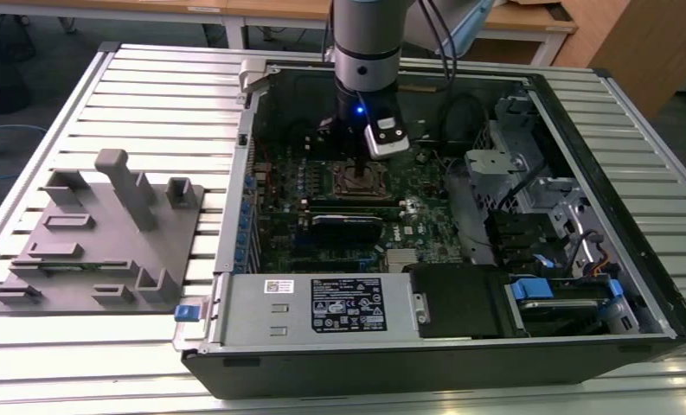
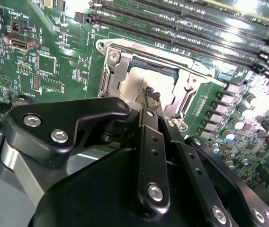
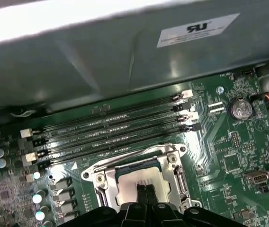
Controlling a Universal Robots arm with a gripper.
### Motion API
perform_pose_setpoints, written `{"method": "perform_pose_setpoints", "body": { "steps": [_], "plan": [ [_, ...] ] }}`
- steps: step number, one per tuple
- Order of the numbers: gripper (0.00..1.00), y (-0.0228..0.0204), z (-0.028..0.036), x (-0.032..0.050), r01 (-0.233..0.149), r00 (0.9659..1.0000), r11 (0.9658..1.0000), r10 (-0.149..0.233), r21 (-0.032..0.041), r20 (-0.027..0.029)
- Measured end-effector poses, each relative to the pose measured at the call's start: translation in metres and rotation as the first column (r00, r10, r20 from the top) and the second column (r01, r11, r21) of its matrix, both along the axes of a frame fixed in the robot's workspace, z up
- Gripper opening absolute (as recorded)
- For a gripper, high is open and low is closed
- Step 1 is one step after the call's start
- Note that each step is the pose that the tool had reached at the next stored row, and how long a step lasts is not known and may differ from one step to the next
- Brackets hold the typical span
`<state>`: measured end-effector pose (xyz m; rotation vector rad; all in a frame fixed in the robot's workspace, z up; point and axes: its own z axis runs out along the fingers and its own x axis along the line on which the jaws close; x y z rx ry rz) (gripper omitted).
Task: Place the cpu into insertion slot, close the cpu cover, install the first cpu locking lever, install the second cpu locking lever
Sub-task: 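Install the first cpu locking lever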
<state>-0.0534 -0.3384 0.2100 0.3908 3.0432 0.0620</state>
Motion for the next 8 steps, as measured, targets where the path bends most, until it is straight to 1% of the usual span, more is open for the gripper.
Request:
{"method": "perform_pose_setpoints", "body": {
  "steps": [4, 8],
  "plan": [
    [0.11, 0.0001, -0.0002, 0.0000, -0.043, 0.9991, 0.9991, 0.043, 0.0000, 0.0001],
    [0.11, 0.0001, -0.0004, 0.0001, -0.088, 0.9961, 0.9961, 0.088, 0.0000, 0.0001]
  ]
}}
